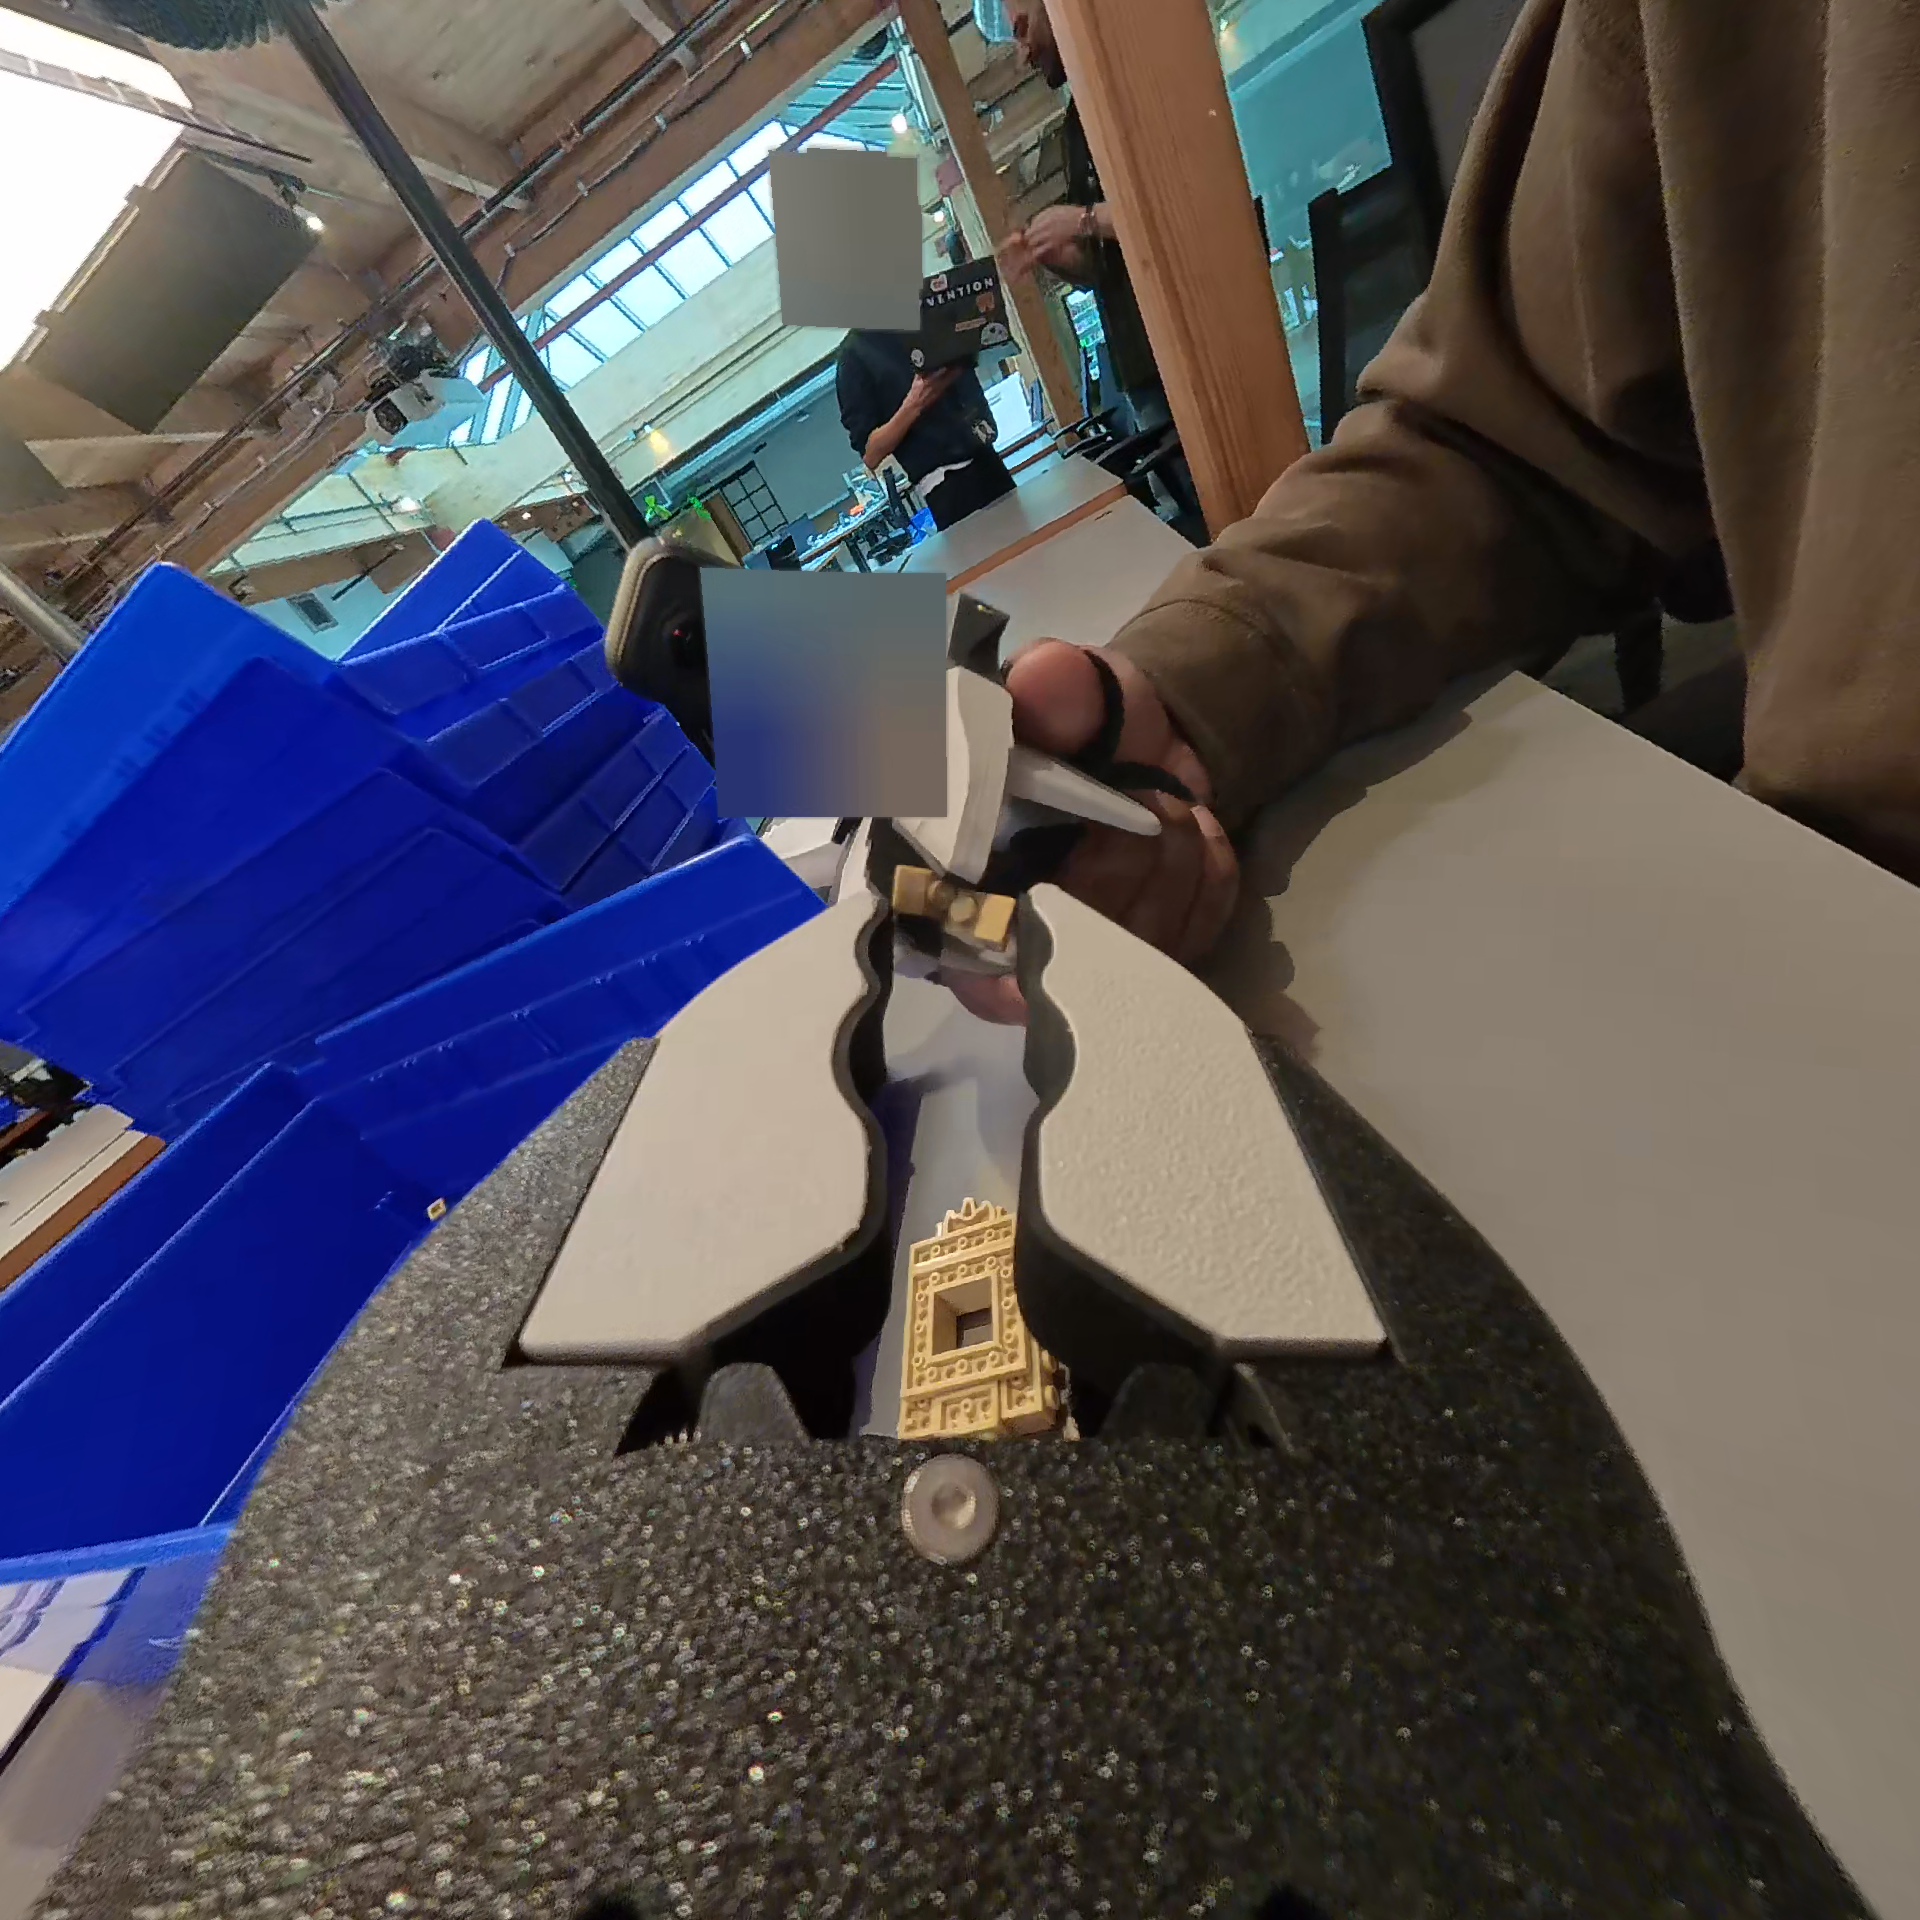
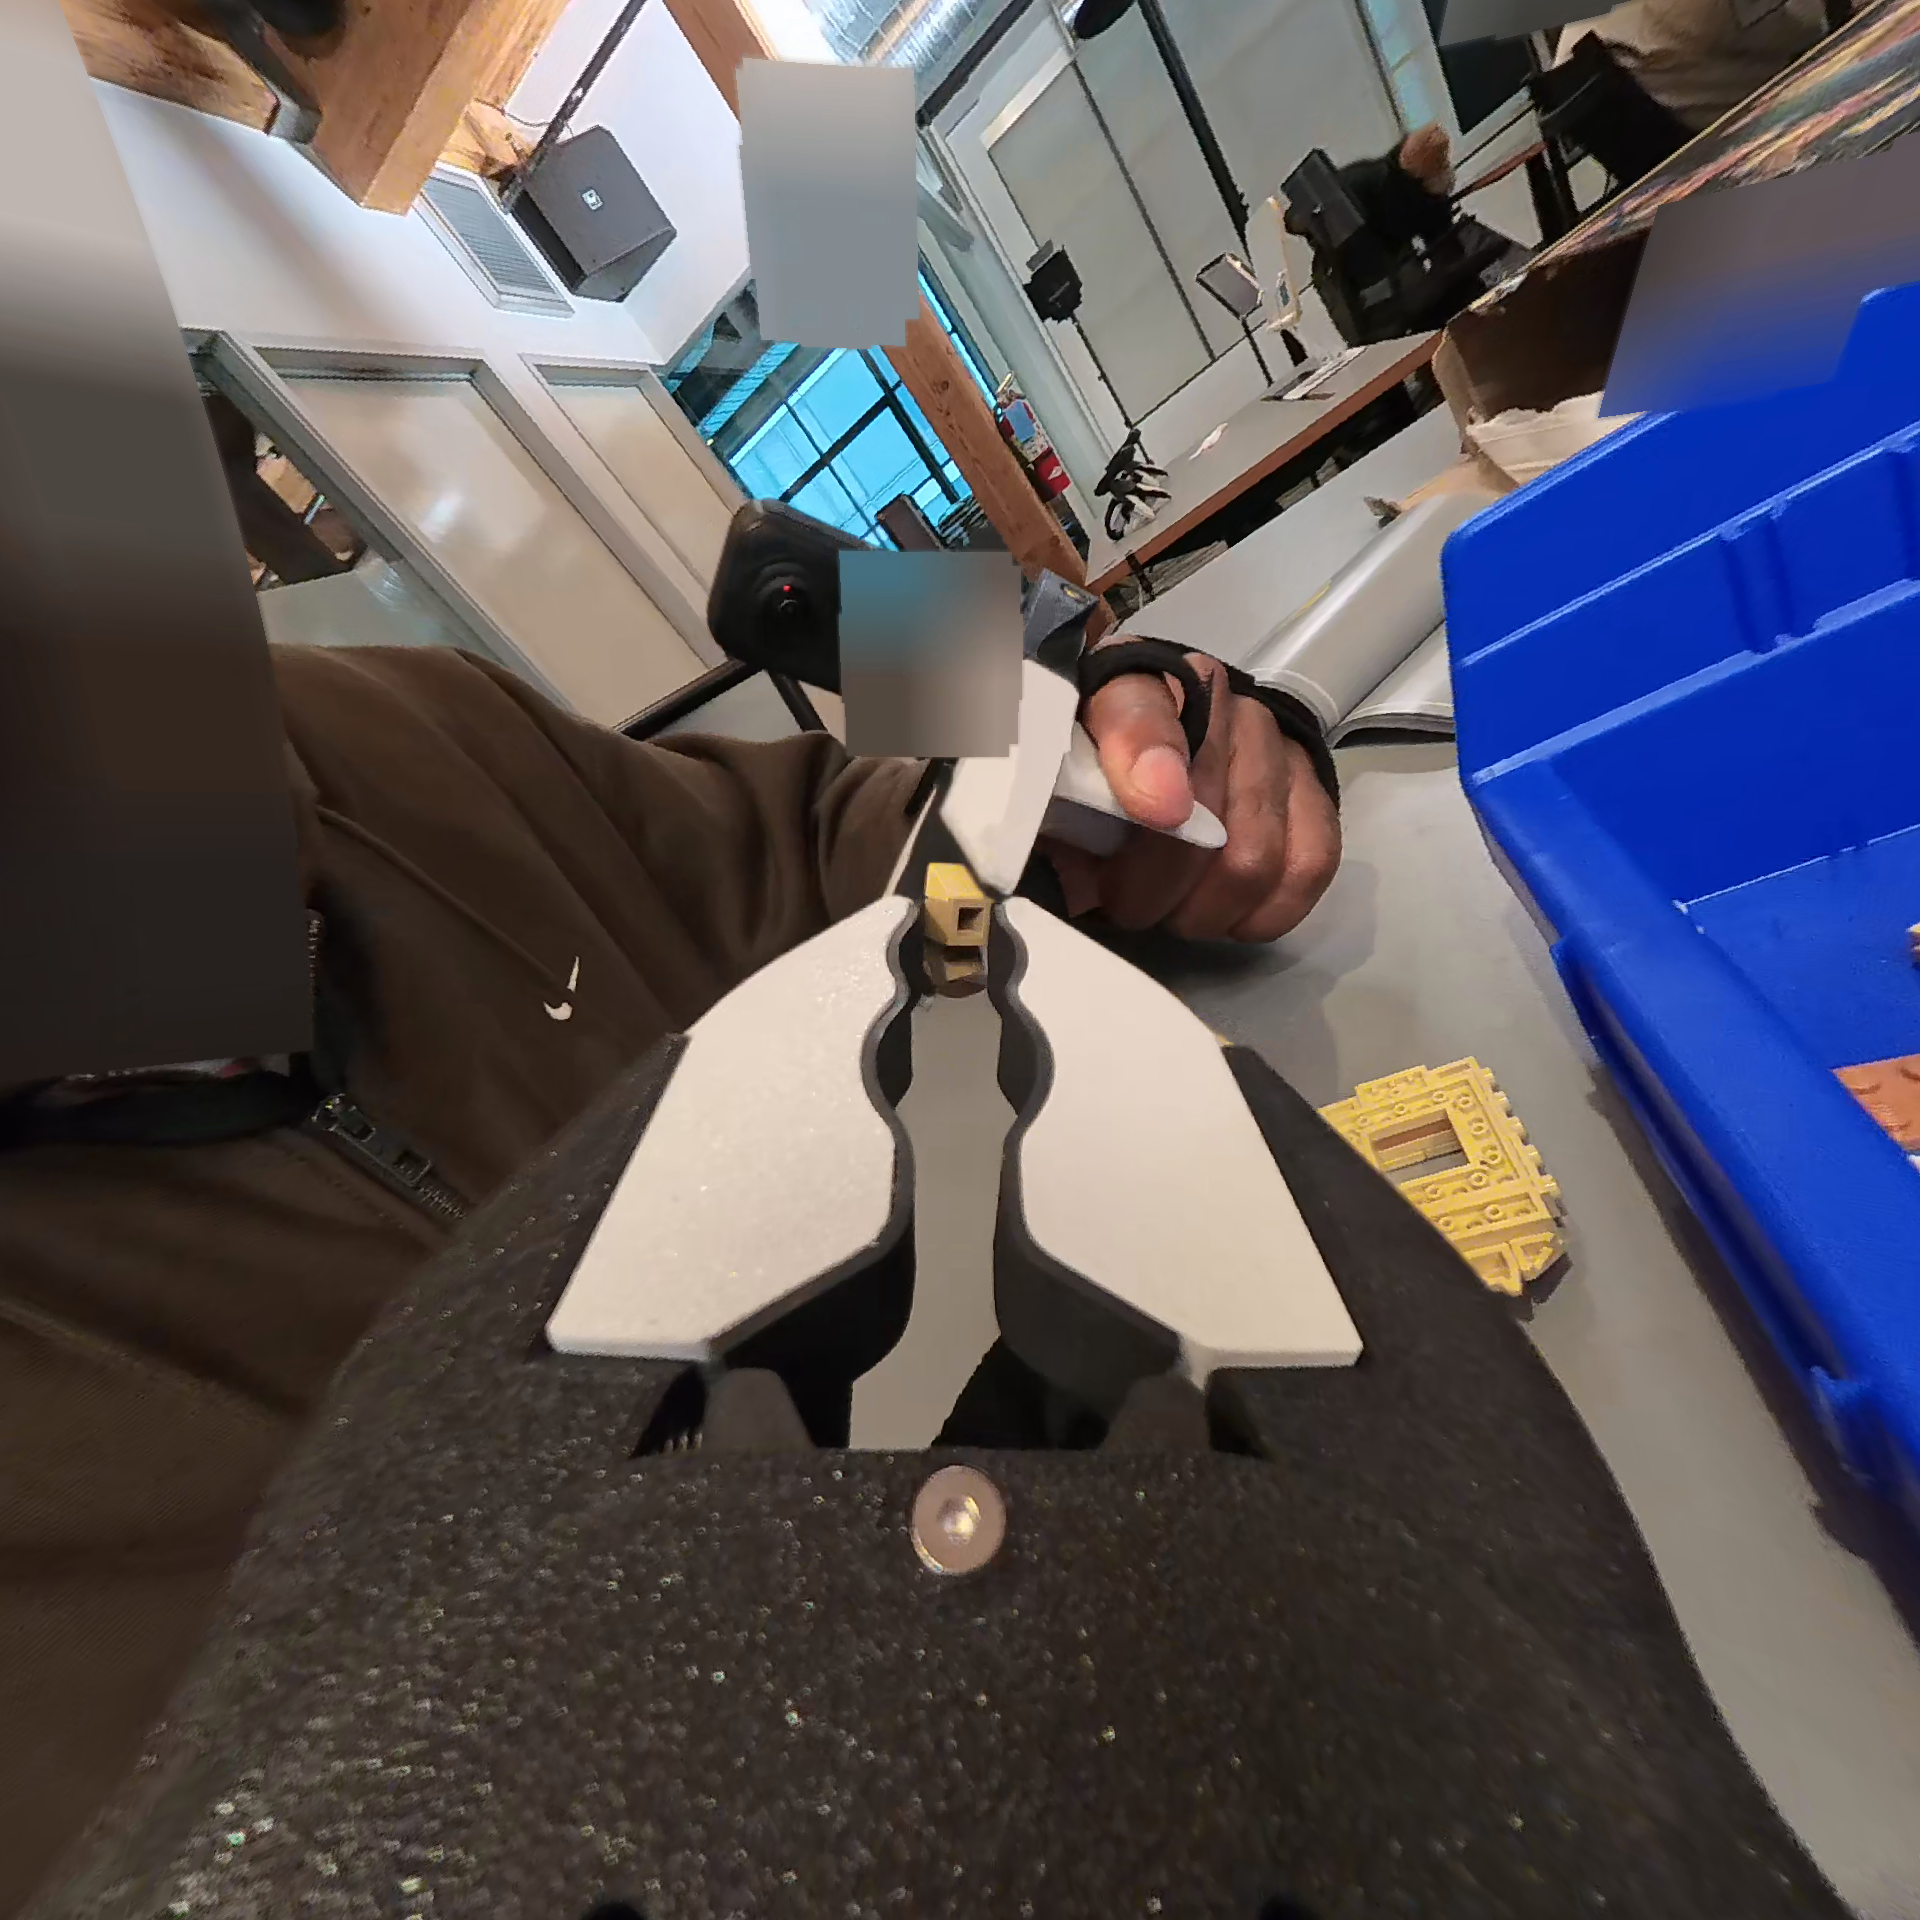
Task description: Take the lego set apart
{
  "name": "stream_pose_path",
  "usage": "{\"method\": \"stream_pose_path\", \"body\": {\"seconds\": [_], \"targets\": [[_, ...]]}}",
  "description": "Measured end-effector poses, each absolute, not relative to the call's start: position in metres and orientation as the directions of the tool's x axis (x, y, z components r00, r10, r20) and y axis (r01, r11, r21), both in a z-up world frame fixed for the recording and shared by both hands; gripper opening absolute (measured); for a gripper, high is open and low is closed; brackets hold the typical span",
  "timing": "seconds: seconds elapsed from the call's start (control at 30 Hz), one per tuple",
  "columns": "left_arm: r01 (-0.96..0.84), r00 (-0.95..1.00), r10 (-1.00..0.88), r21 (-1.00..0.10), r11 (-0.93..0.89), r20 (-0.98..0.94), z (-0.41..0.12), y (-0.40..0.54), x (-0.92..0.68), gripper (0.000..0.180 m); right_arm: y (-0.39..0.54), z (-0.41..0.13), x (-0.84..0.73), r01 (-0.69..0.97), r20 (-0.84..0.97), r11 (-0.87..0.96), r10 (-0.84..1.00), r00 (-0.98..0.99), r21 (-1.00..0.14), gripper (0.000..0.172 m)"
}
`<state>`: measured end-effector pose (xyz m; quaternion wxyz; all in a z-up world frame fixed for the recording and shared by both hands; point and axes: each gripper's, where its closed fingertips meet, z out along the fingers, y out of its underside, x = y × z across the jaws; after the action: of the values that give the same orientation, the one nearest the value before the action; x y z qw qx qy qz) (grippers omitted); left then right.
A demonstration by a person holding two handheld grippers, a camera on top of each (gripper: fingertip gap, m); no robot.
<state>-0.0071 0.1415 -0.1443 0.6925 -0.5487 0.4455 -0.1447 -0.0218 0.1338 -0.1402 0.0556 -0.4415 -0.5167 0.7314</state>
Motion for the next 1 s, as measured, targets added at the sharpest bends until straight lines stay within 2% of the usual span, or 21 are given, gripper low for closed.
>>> {"method": "stream_pose_path", "body": {"seconds": [0.4, 0.53, 0.67, 0.77, 0.87, 1.0], "targets": [[-0.264, 0.610, -0.689, -0.920, 0.288, -0.391, -0.145, 0.151, -0.016, 0.022, 0.148, -0.133, -0.026, 0.270, -0.527, -0.461, 0.630, -0.571, -0.845, 0.011], [-0.255, 0.616, -0.694, -0.928, 0.273, -0.373, -0.145, 0.152, -0.018, 0.022, 0.153, -0.135, -0.028, 0.241, -0.467, -0.403, 0.702, -0.538, -0.883, 0.011], [-0.186, 0.648, -0.697, -0.951, 0.248, -0.308, -0.134, 0.153, -0.026, 0.020, 0.155, -0.142, -0.030, 0.200, -0.300, -0.230, 0.822, -0.483, -0.952, 0.011], [-0.062, 0.643, -0.758, -0.994, 0.091, -0.109, -0.131, 0.156, -0.030, 0.014, 0.161, -0.145, -0.034, 0.141, -0.085, -0.030, 0.913, -0.399, -0.990, 0.011], [-0.001, 0.638, -0.769, -0.998, -0.060, 0.045, -0.137, 0.162, -0.031, 0.015, 0.165, -0.153, -0.038, 0.128, 0.164, 0.211, 0.938, -0.306, -0.969, 0.011], [-0.077, 0.623, -0.782, -0.994, -0.078, 0.013, -0.149, 0.160, -0.025, 0.016, 0.161, -0.162, -0.041, 0.137, 0.344, 0.387, 0.902, -0.260, -0.912, 0.011]]}}
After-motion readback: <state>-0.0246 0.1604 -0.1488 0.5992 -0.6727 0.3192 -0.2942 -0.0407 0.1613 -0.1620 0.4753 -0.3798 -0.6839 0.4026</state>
